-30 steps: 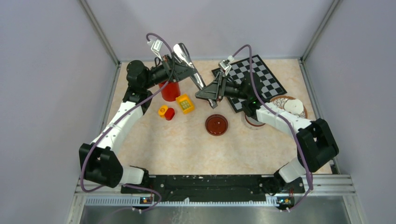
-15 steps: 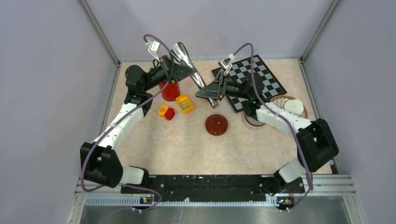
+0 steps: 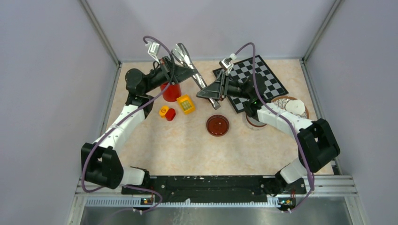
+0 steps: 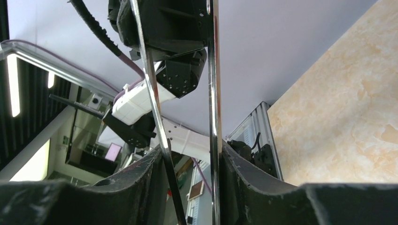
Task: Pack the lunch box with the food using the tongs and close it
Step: Adjust the clamp.
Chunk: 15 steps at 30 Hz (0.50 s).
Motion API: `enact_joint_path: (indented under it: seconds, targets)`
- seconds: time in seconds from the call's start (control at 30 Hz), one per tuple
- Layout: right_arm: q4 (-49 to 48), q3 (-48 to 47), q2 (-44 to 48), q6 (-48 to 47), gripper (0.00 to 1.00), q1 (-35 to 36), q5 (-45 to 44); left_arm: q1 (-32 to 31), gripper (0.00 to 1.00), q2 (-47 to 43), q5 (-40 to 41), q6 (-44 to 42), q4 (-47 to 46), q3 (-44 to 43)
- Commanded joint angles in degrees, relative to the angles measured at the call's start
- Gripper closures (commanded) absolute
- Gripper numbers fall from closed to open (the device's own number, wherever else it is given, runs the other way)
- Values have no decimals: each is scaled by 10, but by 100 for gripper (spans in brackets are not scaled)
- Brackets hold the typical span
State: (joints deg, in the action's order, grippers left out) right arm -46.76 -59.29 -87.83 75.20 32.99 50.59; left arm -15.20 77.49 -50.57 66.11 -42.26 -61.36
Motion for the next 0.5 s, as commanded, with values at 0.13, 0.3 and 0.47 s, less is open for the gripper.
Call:
enact_joint_path:
  seconds: [0.13,0.3,0.47]
  targets:
    - [-44,-42,14,-33,76,4,-9,-9,89,-13,-52,-68,61,3]
    - [-34,-33,21,-45,79,-10,-7,-7,61,-26,-53,-132,135,-35]
    - [-19,-19,29,-60,80,-37,-2,-2,29,-39,-38,-216,241,-98]
